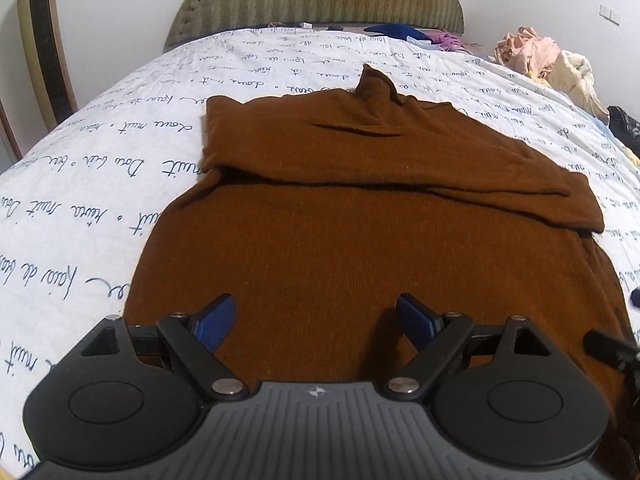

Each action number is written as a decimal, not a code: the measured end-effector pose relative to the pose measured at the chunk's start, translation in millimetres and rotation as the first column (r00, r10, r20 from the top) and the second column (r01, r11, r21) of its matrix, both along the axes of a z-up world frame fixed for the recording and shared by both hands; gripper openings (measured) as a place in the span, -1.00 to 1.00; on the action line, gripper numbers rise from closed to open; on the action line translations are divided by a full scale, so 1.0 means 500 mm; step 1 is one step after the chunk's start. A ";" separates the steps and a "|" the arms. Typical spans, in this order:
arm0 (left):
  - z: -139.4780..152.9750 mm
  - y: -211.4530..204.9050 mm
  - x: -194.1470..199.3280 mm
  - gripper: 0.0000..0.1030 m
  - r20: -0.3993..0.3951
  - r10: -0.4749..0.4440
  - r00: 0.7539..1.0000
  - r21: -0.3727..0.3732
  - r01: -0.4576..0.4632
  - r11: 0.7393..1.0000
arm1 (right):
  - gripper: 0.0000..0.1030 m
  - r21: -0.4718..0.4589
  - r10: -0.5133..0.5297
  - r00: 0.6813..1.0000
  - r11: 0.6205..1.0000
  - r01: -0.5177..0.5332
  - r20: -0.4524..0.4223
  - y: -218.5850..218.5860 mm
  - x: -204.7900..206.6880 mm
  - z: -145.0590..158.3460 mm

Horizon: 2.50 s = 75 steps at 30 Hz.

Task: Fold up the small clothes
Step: 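Bring both open grippers to the hem of the brown sweater, then close the left gripper on the hem while the right gripper grasps beside it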

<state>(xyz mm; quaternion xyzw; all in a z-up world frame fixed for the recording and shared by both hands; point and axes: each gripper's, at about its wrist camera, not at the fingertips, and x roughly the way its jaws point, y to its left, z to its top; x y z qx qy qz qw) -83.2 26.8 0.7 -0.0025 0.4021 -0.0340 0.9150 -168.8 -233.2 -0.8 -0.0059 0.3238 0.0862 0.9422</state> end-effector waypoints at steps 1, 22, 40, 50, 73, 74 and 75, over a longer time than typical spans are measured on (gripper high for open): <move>0.000 0.000 -0.004 0.71 0.001 0.000 1.000 0.005 0.000 1.000 | 0.99 -0.011 -0.001 1.000 1.000 0.001 0.012 0.003 -0.005 0.006; 0.016 0.095 -0.095 0.71 0.075 -0.042 0.996 0.058 0.037 0.998 | 0.99 0.136 0.034 0.997 0.990 -0.023 -0.074 -0.068 -0.033 0.008; -0.013 0.249 -0.175 0.71 -0.027 -0.227 0.973 -0.214 0.217 0.952 | 0.99 0.338 0.095 0.969 0.941 -0.012 -0.230 -0.175 -0.111 -0.027; -0.024 0.182 -0.214 0.70 -0.005 -0.404 0.915 -0.237 0.391 0.889 | 0.99 0.438 0.343 0.909 0.873 -0.216 -0.235 -0.094 -0.125 -0.030; 0.065 0.110 -0.163 -0.79 0.089 -0.431 0.898 -0.278 0.438 0.855 | -0.61 0.370 0.414 0.905 0.859 -0.354 -0.095 0.020 -0.047 0.042; 0.069 0.106 -0.153 -0.79 0.105 -0.419 0.902 -0.272 0.431 0.860 | -0.61 0.353 0.395 0.915 0.870 -0.345 -0.079 0.019 -0.036 0.048; 0.070 0.100 -0.140 -0.79 0.121 -0.405 0.906 -0.257 0.423 0.869 | -0.61 0.339 0.378 0.923 0.879 -0.334 -0.070 0.016 -0.022 0.050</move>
